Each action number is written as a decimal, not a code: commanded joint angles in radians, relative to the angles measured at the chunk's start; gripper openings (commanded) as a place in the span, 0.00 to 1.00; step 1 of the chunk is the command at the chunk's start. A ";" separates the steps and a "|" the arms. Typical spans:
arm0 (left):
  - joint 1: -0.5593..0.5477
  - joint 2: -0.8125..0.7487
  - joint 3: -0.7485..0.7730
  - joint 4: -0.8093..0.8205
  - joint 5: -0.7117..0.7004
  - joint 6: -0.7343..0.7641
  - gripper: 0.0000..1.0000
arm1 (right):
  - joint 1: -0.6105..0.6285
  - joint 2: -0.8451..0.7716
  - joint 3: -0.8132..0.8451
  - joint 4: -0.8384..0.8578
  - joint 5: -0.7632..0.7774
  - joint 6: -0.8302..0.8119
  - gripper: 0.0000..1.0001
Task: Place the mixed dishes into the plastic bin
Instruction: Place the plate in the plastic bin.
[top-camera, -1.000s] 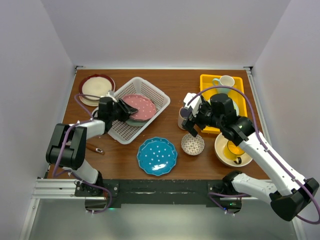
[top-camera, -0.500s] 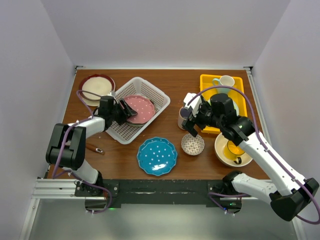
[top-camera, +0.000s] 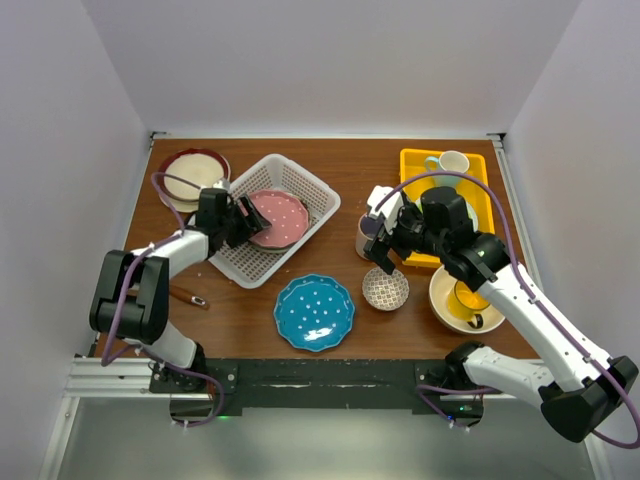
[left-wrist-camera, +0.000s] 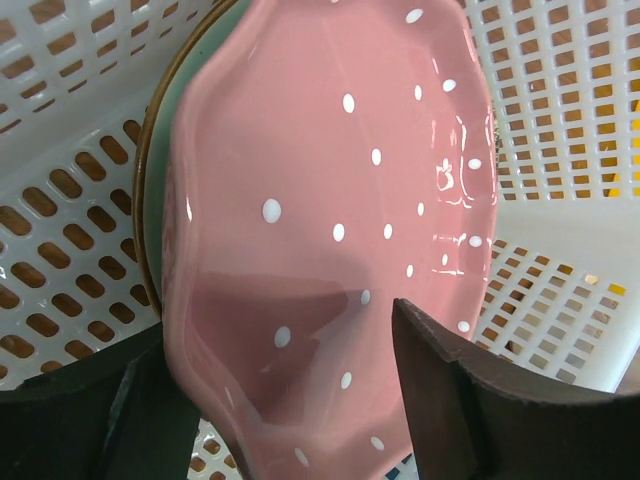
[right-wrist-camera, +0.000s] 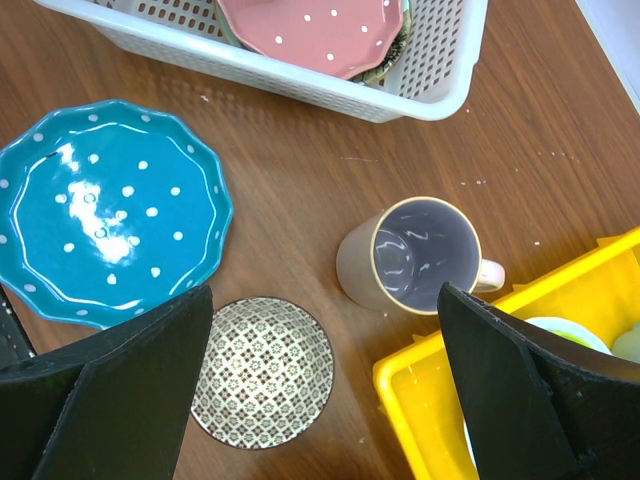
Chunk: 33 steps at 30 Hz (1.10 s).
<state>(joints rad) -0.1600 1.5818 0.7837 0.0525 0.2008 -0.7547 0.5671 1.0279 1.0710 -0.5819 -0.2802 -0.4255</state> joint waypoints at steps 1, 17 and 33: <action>-0.009 -0.069 0.046 0.001 -0.057 0.057 0.75 | -0.007 0.003 0.000 0.028 -0.024 0.014 0.98; -0.010 -0.134 0.040 -0.029 -0.090 0.080 0.76 | -0.016 0.003 0.003 0.017 -0.050 0.004 0.98; -0.010 -0.158 0.029 -0.051 -0.100 0.094 0.76 | -0.023 -0.005 0.004 0.011 -0.066 0.001 0.98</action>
<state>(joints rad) -0.1642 1.4635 0.7841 -0.0582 0.0994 -0.6861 0.5529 1.0275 1.0710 -0.5819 -0.3164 -0.4263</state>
